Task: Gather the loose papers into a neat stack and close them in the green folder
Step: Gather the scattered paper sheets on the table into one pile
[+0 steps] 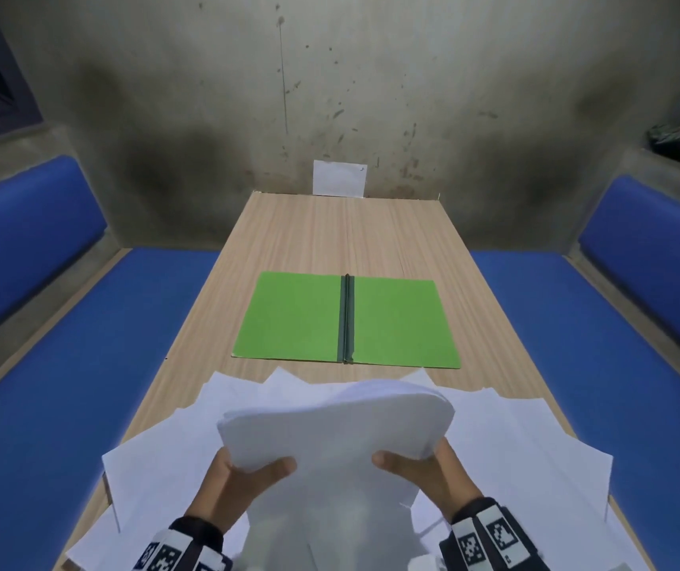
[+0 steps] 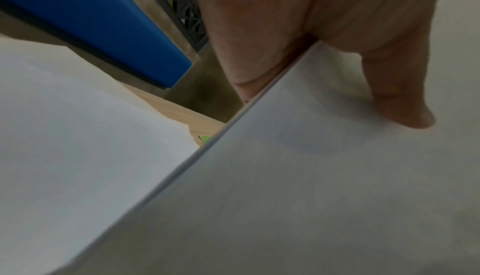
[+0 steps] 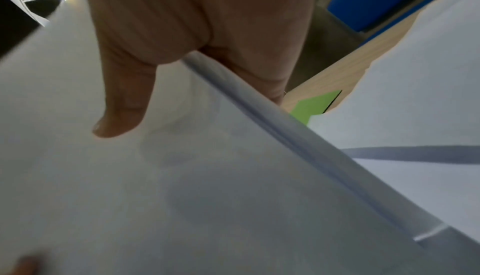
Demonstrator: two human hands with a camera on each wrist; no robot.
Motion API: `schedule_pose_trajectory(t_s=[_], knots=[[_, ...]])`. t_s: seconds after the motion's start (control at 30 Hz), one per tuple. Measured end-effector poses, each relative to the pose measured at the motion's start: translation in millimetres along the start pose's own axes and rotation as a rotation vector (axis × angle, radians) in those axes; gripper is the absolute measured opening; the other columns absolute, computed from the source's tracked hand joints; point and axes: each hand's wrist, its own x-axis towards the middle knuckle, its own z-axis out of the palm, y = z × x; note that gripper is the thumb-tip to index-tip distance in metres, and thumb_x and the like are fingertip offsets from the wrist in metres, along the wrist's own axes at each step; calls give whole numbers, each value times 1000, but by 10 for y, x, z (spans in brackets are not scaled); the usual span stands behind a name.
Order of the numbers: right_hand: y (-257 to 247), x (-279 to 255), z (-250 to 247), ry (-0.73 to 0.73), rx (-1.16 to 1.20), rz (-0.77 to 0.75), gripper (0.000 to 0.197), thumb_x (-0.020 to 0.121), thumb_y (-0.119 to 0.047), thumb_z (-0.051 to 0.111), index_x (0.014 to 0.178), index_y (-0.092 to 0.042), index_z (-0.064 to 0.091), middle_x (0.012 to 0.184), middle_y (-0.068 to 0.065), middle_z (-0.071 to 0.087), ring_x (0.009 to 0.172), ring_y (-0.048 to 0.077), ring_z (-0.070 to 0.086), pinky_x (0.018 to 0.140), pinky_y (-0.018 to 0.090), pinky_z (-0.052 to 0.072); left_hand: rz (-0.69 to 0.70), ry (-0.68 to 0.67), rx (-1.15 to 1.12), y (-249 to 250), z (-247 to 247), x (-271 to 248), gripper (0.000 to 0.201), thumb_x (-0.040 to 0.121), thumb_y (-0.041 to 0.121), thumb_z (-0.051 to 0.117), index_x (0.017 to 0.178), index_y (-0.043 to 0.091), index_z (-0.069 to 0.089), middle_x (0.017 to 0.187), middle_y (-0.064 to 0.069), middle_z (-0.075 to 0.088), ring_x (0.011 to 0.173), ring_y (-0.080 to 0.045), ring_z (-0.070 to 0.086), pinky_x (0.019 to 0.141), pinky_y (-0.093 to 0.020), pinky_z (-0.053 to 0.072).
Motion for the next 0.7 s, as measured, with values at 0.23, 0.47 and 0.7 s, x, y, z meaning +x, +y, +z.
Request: schedule_pose_trajectory(t_s=[0.23,0.47,0.7], knots=[[-47,-77,7,-50,87,-8,41,50,-28,83,87,-14,73,94,9,76,89,20,71,79,33,56,-14,-79,-78,-50,-52,-21,40,57,4,85,59,42,73,59,14,73,53,4,65,50,-14,52],[495,52,-267,141,-103,124,51,42,-52,85,78,-18,71,78,0,77,83,19,70,72,17,54,-135,-1,79,-507,101,-25,17,80,22,69,65,14,68,51,16,69,67,-17,62,51,-10,46],[1005,-1,-1603,511,-709,573,79,67,-34,78,134,-12,43,137,17,47,123,31,49,104,40,37,-182,252,15,-412,-271,77,11,84,11,64,93,4,61,78,-7,66,85,-29,61,75,-34,46]])
